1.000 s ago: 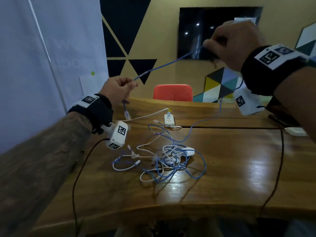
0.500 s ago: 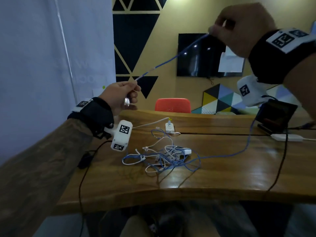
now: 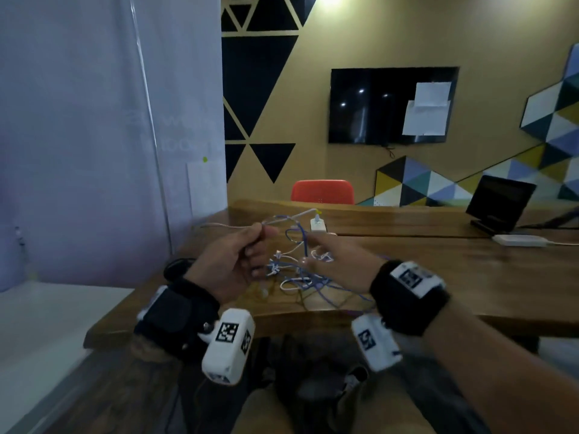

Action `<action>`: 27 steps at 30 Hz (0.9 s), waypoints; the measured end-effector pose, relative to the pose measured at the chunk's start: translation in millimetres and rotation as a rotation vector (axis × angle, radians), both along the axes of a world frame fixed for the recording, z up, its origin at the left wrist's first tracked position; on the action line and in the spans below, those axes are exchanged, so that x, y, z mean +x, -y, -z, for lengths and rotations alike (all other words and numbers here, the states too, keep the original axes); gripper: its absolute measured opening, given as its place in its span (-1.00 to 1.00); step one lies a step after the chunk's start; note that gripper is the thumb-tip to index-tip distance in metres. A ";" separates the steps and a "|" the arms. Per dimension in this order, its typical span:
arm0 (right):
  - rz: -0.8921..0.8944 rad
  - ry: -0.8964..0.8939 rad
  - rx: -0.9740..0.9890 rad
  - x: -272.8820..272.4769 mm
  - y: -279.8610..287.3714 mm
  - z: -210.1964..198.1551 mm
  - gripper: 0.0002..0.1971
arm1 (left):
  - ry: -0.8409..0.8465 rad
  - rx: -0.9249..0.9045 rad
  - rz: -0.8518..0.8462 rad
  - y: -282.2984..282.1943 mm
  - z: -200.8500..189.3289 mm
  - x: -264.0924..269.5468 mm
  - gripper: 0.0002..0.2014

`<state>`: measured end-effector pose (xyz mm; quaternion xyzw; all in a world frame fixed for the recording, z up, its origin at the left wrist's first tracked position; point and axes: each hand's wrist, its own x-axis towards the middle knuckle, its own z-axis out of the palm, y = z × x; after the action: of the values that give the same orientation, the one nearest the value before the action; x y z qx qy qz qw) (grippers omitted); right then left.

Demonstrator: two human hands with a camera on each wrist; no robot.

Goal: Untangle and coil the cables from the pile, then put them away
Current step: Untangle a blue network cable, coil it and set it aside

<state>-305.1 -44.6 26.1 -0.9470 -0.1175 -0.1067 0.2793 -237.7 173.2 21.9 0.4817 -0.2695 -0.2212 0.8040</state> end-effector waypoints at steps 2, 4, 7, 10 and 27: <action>-0.095 0.076 0.305 3.4 -16.3 30.8 -0.78 | -0.057 -0.048 0.036 -6.2 18.2 -12.2 -0.67; -0.084 0.069 0.663 3.3 -35.3 57.5 -0.87 | -0.124 -0.126 0.101 -14.6 32.8 -20.0 -0.66; -0.029 -0.109 0.941 0.1 -66.9 96.0 -0.86 | -0.233 -0.275 0.203 -25.2 48.5 -24.9 -0.72; -0.052 -0.303 0.671 -4.8 -86.4 122.9 -0.84 | -0.274 -0.378 0.090 -25.5 63.4 -22.6 -0.75; -0.030 0.152 0.029 -40.3 -52.4 71.4 -0.93 | 0.217 0.243 -0.073 -17.7 130.9 -39.1 -0.68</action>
<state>-345.4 7.8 -45.3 -0.9302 -0.1508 -0.1757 0.2847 -276.7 190.9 -109.0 0.6059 -0.3086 -0.1695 0.7134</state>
